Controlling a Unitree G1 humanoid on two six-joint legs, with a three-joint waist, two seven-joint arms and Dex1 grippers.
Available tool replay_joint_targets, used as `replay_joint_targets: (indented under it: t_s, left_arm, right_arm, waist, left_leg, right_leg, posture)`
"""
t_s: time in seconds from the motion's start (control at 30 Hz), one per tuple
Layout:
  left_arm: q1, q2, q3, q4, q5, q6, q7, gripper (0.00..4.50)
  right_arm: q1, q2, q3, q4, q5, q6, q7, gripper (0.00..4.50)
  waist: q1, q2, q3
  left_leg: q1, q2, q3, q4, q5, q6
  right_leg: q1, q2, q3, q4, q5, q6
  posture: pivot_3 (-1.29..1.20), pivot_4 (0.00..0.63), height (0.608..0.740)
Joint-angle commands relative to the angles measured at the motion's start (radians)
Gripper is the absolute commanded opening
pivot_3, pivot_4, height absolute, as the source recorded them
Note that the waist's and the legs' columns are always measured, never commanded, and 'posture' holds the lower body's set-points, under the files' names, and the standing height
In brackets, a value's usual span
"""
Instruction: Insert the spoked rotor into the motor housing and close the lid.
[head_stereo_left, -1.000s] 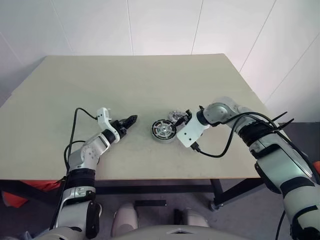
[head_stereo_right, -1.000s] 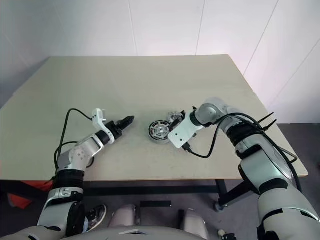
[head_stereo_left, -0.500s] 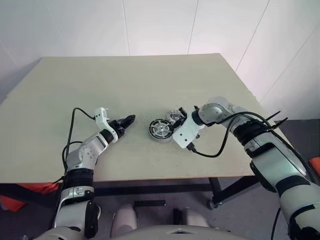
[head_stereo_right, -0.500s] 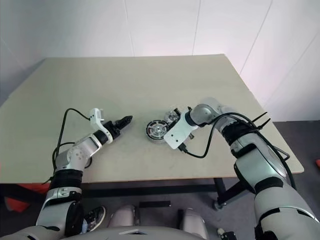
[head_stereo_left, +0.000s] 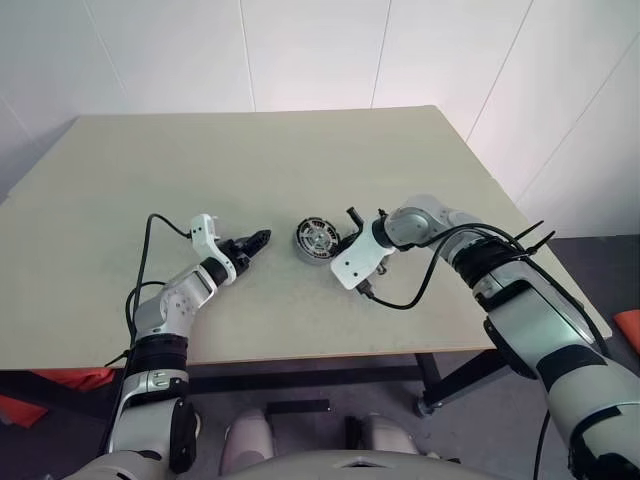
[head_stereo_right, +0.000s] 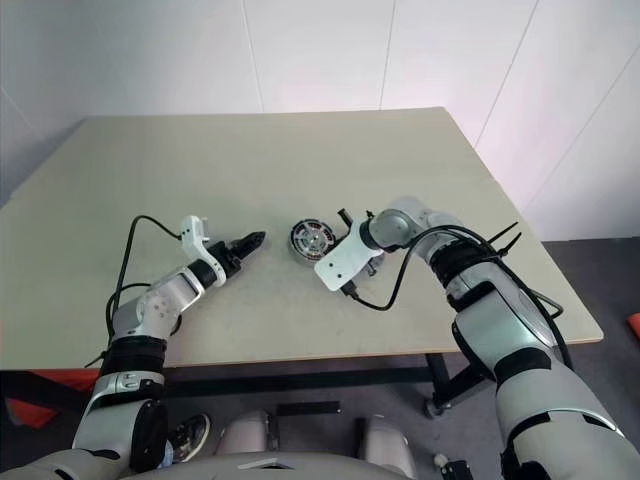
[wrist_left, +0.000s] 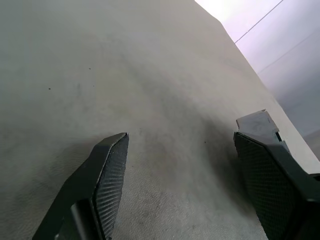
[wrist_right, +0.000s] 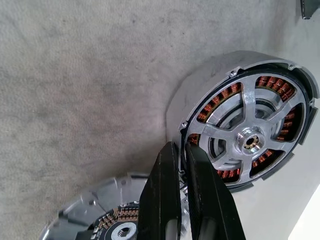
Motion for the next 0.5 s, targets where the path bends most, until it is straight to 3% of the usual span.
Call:
replay_joint_targets:
  t_s: [0.03,0.1,0.13,0.27,0.4,0.5]
  left_arm:
    - [-0.021,0.008,-0.001,-0.014,-0.001,-0.016,-0.005,3.54]
    - [-0.021,0.01,0.0,-0.013,-0.001,-0.016,-0.005,3.54]
    - [-0.022,0.011,0.0,-0.012,-0.001,-0.016,-0.005,3.54]
    - [-0.022,0.013,0.0,-0.01,-0.001,-0.015,-0.006,3.54]
    - [-0.026,0.013,-0.003,-0.002,0.002,-0.015,-0.008,3.54]
    - [-0.033,0.01,-0.01,0.006,0.005,-0.015,-0.01,3.54]
  right_arm:
    - [-0.059,0.011,-0.03,-0.036,0.038,-0.005,-0.007,0.12]
    - [-0.057,0.011,-0.037,-0.05,0.061,-0.015,0.014,0.12]
    - [-0.056,0.012,-0.041,-0.056,0.07,-0.02,0.018,0.62]
    - [-0.049,0.011,-0.08,-0.131,0.139,-0.005,0.036,1.86]
    - [-0.031,-0.007,-0.103,-0.217,0.192,0.025,0.077,1.86]
    - [0.007,-0.012,-0.18,-0.321,0.294,0.182,0.106,1.86]
  waist:
    - [0.002,0.0,0.0]
    - [0.003,0.0,0.0]
    - [0.004,0.0,0.0]
    - [0.004,0.0,0.0]
    - [0.005,0.0,0.0]
    - [0.006,0.0,0.0]
  left_leg:
    - [-0.001,0.0,0.0,0.0,0.0,0.0]
    - [-0.003,0.0,0.0,0.0,0.0,0.0]
    - [-0.004,0.0,0.0,0.0,0.0,0.0]
    - [-0.004,0.0,0.0,0.0,0.0,0.0]
    - [-0.003,0.0,0.0,0.0,0.0,0.0]
    - [-0.003,0.0,0.0,0.0,0.0,0.0]
  right_leg:
    - [-0.001,0.0,0.0,0.0,0.0,0.0]
    - [-0.003,0.0,0.0,0.0,0.0,0.0]
    - [-0.004,0.0,0.0,0.0,0.0,0.0]
    - [-0.004,0.0,0.0,0.0,0.0,0.0]
    - [-0.003,0.0,0.0,0.001,0.0,0.0]
    - [-0.003,0.0,0.0,0.001,0.0,0.0]
  posture:
    - [0.0,0.0,0.74]
    - [0.0,0.0,0.74]
    - [0.0,0.0,0.74]
    - [0.0,0.0,0.74]
    - [0.0,0.0,0.74]
    - [0.0,0.0,0.74]
